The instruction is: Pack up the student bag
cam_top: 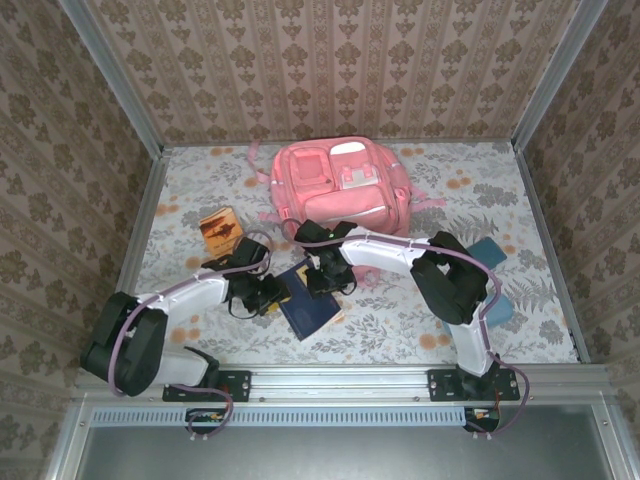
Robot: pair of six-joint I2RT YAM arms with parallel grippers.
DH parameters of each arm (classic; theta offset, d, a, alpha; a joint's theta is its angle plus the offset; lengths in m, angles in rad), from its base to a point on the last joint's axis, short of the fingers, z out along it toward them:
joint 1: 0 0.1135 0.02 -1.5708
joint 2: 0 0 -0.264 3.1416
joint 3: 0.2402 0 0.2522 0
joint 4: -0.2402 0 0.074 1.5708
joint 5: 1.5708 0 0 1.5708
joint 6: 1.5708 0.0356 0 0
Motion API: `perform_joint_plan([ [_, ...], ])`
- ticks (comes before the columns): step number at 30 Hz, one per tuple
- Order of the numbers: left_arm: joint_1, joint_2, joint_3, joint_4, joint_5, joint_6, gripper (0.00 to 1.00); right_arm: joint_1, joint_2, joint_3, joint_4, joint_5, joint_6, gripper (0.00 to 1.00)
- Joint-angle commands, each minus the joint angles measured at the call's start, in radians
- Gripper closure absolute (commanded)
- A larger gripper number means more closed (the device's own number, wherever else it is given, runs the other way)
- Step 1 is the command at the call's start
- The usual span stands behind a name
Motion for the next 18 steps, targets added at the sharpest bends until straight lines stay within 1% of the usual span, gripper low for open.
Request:
perform_joint_plan([
  [1, -0.017, 0.036, 0.005, -0.030, -0.043, 0.031, 0.63, 0.018, -0.059, 0.059, -0.015, -0.054, -0.006, 0.67],
  [4, -0.017, 0.038, 0.015, -0.053, -0.064, 0.045, 0.63, 0.017, -0.071, 0.072, -0.056, 0.005, -0.007, 0.69],
  [6, -0.017, 0.040, 0.020, -0.062, -0.071, 0.054, 0.63, 0.017, -0.076, 0.079, -0.071, 0.019, -0.008, 0.71],
  [13, -0.015, 0.041, 0.031, -0.073, -0.080, 0.062, 0.63, 0.017, -0.085, 0.076, -0.060, -0.033, -0.002, 0.85],
  [18, -0.004, 0.018, 0.042, -0.082, -0.076, 0.074, 0.62, 0.016, -0.104, 0.071, -0.046, -0.030, 0.004, 0.97],
])
